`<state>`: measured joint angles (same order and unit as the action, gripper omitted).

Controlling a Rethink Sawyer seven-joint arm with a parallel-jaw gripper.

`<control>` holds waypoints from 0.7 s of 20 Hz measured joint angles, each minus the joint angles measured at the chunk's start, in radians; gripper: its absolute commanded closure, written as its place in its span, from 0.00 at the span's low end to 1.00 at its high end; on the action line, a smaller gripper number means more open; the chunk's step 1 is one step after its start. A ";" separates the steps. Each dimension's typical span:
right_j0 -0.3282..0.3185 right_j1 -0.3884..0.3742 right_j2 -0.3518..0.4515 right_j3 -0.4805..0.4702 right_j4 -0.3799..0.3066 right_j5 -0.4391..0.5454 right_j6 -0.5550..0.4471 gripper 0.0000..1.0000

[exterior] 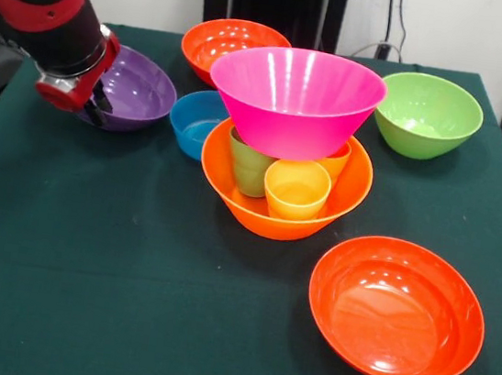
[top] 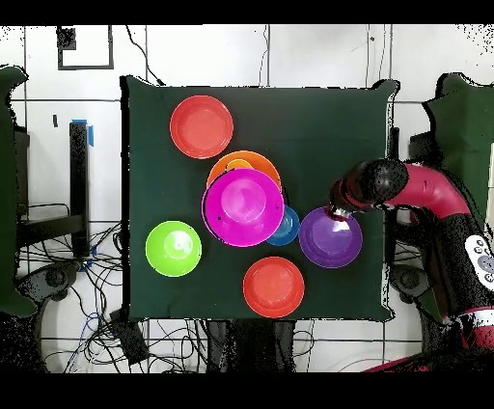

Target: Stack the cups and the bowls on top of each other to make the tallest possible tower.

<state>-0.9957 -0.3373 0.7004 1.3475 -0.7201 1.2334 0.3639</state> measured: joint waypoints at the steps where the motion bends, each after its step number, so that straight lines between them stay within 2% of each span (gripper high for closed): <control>1: 0.007 0.000 0.000 -0.007 -0.007 0.016 -0.001 1.00; 6: 0.045 0.003 0.000 -0.056 -0.053 0.103 -0.031 1.00; 14: 0.074 0.006 0.000 -0.117 -0.076 0.176 -0.128 1.00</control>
<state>-0.9219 -0.3311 0.7001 1.2308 -0.7959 1.4095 0.2362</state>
